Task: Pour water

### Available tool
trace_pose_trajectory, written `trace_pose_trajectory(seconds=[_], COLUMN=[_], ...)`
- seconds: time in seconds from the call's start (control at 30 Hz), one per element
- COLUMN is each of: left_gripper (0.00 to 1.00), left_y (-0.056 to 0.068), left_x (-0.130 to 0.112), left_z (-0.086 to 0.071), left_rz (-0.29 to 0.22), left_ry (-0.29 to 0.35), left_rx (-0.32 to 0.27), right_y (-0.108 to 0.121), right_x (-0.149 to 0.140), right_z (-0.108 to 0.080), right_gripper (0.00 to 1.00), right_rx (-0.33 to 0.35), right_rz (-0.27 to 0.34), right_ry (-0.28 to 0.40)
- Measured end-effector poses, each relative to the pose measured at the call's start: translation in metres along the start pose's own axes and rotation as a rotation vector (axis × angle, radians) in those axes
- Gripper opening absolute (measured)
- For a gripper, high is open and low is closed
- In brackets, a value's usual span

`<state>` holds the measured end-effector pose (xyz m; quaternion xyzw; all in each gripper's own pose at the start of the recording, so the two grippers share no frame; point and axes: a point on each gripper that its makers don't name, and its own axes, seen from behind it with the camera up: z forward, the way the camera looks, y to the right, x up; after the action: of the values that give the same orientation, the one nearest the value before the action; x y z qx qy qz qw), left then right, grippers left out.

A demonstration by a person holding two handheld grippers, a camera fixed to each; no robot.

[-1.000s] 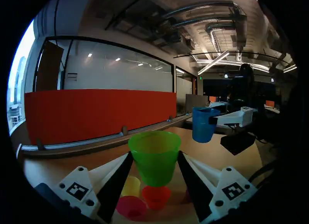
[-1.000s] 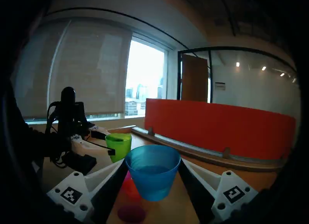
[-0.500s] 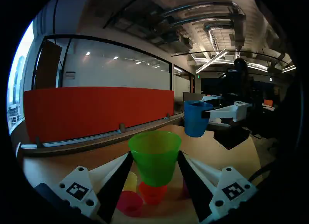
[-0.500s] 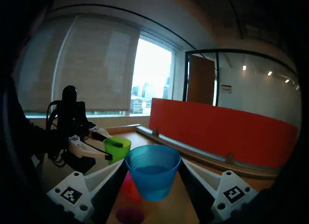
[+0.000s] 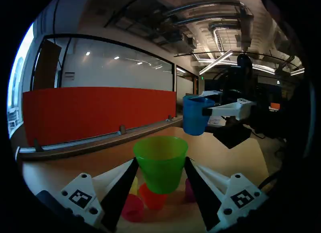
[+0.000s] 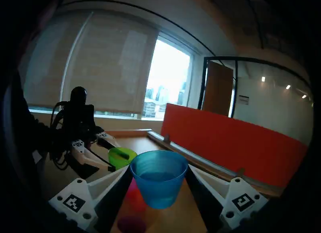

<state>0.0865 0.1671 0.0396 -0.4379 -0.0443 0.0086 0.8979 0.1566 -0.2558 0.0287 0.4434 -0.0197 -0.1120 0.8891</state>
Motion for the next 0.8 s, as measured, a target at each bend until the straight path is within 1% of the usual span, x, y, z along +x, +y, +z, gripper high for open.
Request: trace_pose_trajectory(seconds=[0.4, 0.8], left_gripper=[0.83, 0.83], left_y=[0.006, 0.012], left_x=[-0.002, -0.004], left_z=[-0.004, -0.007], left_rz=[0.02, 0.033], left_ry=[0.024, 0.019], left_rx=[-0.01, -0.028], right_y=[-0.002, -0.002], right_x=[0.007, 0.011], right_z=[0.008, 0.013], right_gripper=[0.91, 0.91], right_rx=[0.029, 0.05], right_rz=[-0.046, -0.094], right_ry=[0.009, 0.009])
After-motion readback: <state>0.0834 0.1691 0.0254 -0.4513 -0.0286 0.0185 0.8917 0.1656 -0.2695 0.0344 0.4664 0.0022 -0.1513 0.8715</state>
